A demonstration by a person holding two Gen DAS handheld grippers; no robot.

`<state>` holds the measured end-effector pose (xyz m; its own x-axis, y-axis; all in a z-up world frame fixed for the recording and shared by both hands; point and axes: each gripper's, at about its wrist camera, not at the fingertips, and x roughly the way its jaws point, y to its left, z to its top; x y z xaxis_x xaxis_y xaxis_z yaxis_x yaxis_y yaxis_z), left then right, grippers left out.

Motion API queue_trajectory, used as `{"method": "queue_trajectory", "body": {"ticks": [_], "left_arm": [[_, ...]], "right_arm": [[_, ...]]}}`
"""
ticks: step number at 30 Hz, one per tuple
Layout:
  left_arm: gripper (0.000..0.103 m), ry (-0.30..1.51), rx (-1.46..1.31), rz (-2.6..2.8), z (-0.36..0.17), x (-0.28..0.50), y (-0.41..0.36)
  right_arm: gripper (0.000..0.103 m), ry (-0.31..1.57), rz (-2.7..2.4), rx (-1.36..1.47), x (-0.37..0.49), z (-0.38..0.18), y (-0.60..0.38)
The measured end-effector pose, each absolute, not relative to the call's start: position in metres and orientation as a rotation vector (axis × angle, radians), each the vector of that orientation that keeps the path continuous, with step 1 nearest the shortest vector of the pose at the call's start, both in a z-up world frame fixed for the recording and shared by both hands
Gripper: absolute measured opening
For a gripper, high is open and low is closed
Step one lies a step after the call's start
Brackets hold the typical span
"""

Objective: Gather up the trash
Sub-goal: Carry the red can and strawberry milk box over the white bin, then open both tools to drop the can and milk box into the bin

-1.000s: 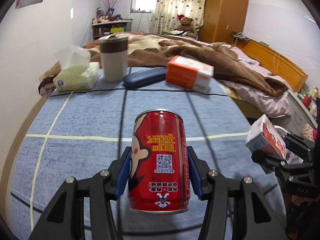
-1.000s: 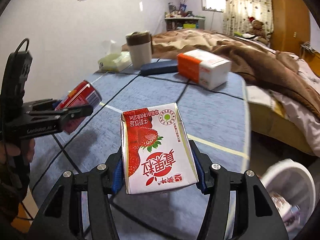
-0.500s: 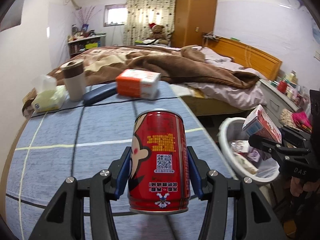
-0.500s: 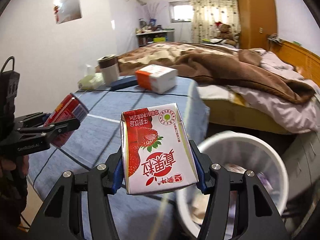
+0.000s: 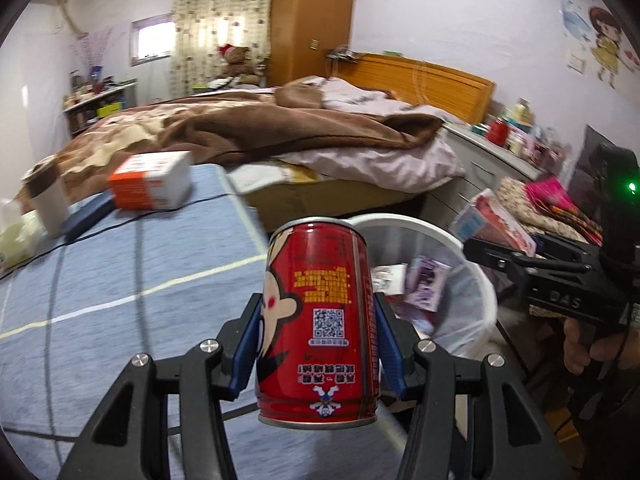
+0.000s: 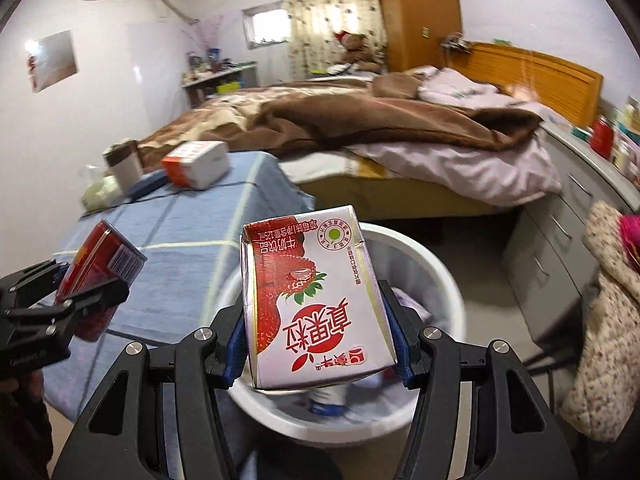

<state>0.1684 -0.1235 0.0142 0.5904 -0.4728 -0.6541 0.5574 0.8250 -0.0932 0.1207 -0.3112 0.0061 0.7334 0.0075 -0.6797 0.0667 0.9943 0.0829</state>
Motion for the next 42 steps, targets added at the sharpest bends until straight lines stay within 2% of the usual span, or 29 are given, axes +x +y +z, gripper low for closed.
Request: {"method": "queue_trajectory", "body": {"ticks": [8,22,23,26,27,29,32,42], "left_arm": [[0.055,0.759,0.168,-0.689,0.002,0.162,-0.176],[0.055,0.801,0.186,-0.673,-0.020,0.184,-0.213],[0.056,0.799,0.181,-0.677,-0.020,0.185,-0.213],[0.072,0.795,0.170,-0.676,-0.018,0.186,-0.211],[0.073,0.789,0.163,-0.672,-0.017,0.185,-0.209],[0.073,0.781,0.150,-0.672,-0.013,0.185,-0.206],[0.075,0.775,0.140,-0.670,-0.008,0.182,-0.203],[0.076,0.721,0.106,-0.644,0.010,0.164,-0.178]], "right_arm": [[0.058,0.809,-0.141,0.195,0.125,-0.015,-0.357],[0.059,0.879,-0.170,0.186,0.138,-0.038,-0.381],[0.059,0.878,-0.174,0.190,0.138,-0.039,-0.383],[0.059,0.887,-0.161,0.207,0.141,-0.040,-0.387],[0.060,0.886,-0.150,0.217,0.140,-0.041,-0.388],[0.060,0.882,-0.148,0.229,0.139,-0.041,-0.389],[0.067,0.861,-0.137,0.242,0.134,-0.038,-0.387],[0.068,0.777,-0.136,0.225,0.111,-0.015,-0.369]]}}
